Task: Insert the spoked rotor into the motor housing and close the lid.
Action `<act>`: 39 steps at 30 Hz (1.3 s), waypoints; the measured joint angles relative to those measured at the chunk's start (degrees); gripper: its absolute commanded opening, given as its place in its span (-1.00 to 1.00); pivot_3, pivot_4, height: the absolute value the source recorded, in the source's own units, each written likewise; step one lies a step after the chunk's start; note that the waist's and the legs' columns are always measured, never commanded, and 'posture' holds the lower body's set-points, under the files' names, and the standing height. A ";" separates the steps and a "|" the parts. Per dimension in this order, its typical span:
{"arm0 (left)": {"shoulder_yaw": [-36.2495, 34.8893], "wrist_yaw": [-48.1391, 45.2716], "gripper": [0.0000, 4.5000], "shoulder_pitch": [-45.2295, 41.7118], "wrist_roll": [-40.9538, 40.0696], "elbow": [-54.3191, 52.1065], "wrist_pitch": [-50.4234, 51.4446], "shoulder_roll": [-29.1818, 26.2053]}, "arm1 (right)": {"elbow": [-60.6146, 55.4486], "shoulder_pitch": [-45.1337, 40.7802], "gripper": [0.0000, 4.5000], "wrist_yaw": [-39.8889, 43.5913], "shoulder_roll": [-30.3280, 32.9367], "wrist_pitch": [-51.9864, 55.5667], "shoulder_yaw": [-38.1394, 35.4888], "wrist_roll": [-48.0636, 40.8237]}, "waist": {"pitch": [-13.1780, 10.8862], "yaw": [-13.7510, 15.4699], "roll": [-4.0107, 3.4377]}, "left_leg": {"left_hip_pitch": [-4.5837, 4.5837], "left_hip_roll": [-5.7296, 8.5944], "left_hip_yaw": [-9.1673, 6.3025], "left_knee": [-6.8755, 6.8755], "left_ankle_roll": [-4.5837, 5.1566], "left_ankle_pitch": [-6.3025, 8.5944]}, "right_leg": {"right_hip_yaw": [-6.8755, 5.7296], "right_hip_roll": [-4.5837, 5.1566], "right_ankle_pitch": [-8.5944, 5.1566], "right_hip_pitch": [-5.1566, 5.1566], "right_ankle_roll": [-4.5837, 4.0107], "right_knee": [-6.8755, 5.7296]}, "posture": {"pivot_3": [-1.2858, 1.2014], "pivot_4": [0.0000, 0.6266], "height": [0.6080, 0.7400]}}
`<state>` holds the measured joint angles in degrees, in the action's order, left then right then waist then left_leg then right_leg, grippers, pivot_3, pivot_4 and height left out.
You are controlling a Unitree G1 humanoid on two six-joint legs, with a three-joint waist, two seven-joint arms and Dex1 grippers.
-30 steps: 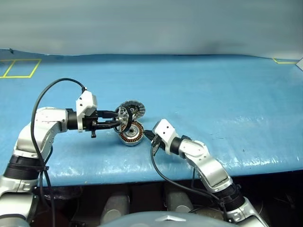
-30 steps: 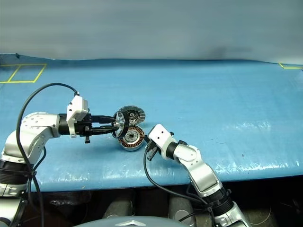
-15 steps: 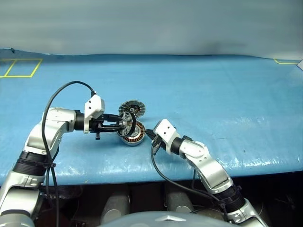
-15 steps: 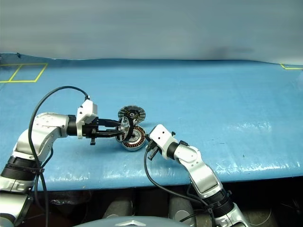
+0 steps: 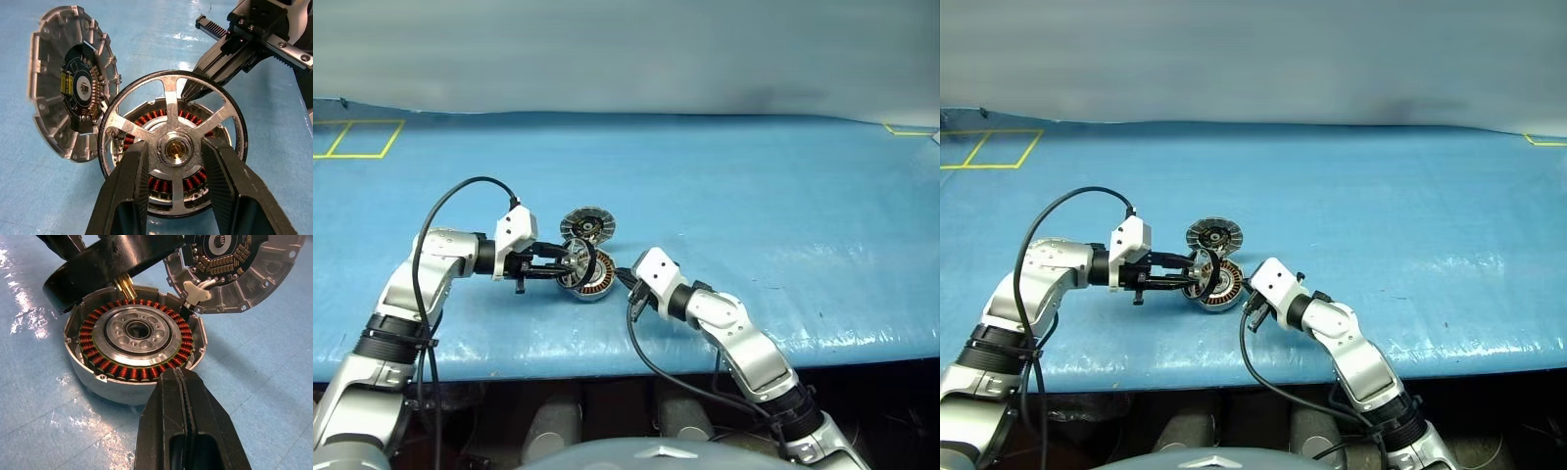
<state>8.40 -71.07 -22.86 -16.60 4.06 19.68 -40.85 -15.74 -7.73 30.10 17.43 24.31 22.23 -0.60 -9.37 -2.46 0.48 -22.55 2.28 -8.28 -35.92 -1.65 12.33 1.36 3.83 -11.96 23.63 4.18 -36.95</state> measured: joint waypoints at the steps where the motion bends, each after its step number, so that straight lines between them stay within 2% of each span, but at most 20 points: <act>1: 0.00 0.03 -0.24 -0.06 0.12 0.29 -0.04 0.08 | -0.46 0.02 -1.00 0.03 0.07 0.00 -0.01 -0.02 | 0.00 0.05 0.00 | 0.00 0.00 0.00 0.00 0.00 0.00 | 0.00 0.00 0.00 0.00 0.00 0.00 | 0.03 -0.52 1.00; 39: -0.06 -2.70 -0.24 -2.82 -2.46 2.68 2.73 1.49 | -2.72 1.28 -1.00 -0.43 1.10 2.00 -0.28 0.26 | 0.00 0.30 0.00 | 0.00 0.01 -0.01 -0.03 0.00 0.00 | 0.01 0.00 0.01 -0.02 0.02 0.00 | 0.03 -0.52 1.00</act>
<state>8.34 -73.77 -25.68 -19.06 6.73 22.41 -39.35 -18.46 -6.45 29.67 18.53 26.31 21.95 -0.34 -9.37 -2.16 0.48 -22.56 2.28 -8.29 -35.95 -1.64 12.33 1.37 3.82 -11.95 23.61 4.20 -36.94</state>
